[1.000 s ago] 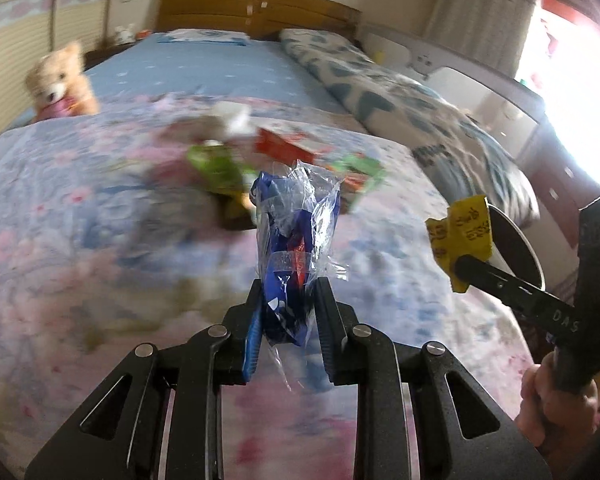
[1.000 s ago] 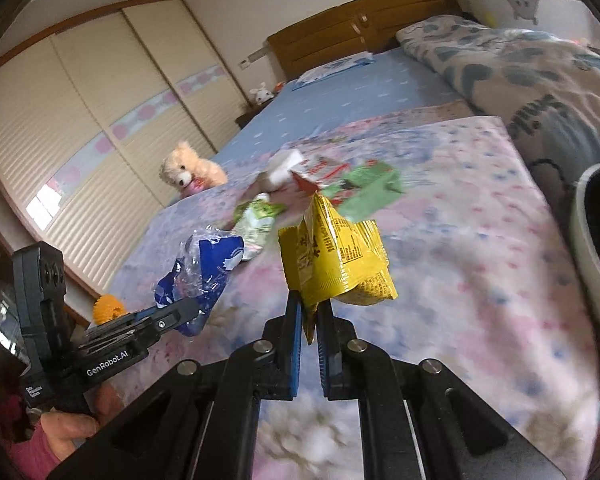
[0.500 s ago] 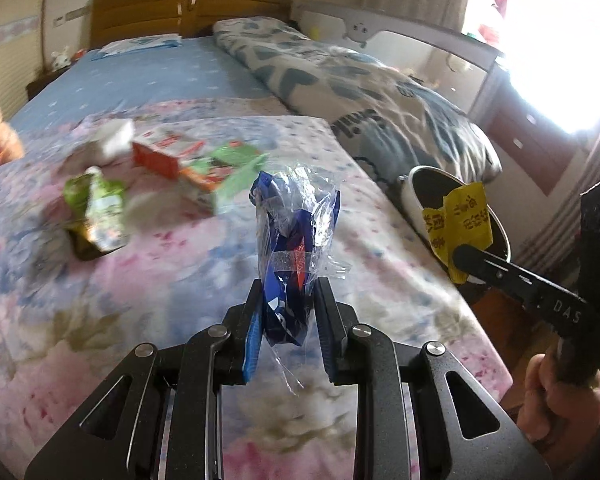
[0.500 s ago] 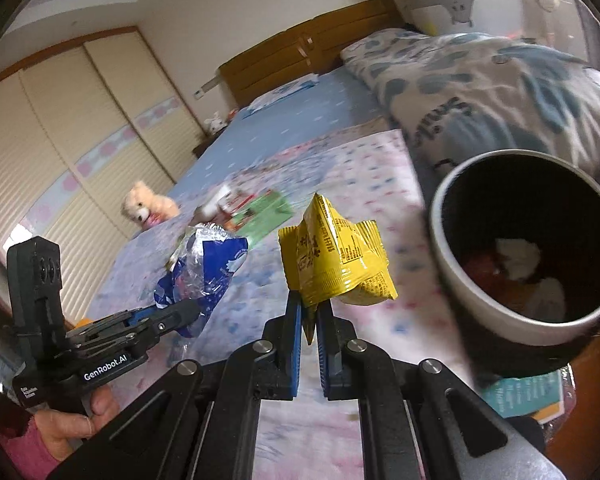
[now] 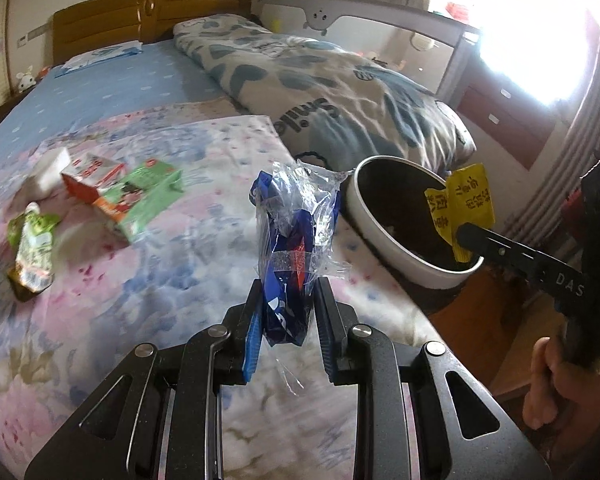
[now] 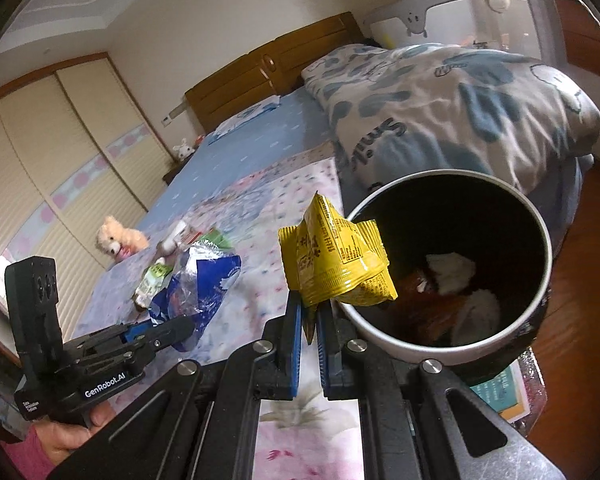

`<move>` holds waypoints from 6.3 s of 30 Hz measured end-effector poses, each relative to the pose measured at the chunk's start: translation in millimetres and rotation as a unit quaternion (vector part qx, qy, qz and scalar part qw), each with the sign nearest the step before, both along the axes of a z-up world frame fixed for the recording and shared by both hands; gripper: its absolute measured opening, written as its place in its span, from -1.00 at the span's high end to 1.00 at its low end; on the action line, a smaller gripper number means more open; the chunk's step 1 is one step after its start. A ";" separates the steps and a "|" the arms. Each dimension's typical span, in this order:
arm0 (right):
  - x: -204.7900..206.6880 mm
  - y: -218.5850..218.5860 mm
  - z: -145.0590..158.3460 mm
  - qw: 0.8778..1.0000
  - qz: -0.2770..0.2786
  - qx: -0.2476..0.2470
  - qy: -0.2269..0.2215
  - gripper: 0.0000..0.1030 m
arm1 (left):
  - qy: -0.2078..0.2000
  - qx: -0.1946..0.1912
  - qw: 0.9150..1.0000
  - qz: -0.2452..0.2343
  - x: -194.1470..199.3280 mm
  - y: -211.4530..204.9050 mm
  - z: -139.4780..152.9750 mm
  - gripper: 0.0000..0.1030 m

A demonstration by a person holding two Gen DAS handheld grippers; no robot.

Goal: Collect trash
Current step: 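Carry the yellow bag and blue wrapper over the trash bin with both tools, then open both tools to drop the yellow bag and blue wrapper into the bin, then move both open tools back over the remaining items on the bed, then grasp the green milk carton with the right tool while the left tool grasps the green drink pouch, then carry the green milk carton and green drink pouch over the trash bin with both tools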

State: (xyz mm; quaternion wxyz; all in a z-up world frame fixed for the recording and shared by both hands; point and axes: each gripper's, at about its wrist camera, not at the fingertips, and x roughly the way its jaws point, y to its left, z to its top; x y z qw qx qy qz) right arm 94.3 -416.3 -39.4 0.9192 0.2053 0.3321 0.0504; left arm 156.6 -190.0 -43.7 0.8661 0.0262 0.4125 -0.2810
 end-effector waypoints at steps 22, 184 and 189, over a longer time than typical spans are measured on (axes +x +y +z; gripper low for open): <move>16.2 -67.5 -16.3 0.998 -0.044 0.013 0.036 0.87 | -0.006 0.016 0.998 -0.059 13.2 -91.6 5.9 0.56; 91.4 123.6 -37.6 0.995 0.067 -0.013 0.079 0.08 | 0.045 0.013 0.987 0.151 54.2 157.5 -40.6 0.45; 72.4 99.7 -27.1 0.996 0.053 0.000 0.067 0.08 | 0.042 0.004 0.992 0.115 42.9 125.1 -31.7 0.45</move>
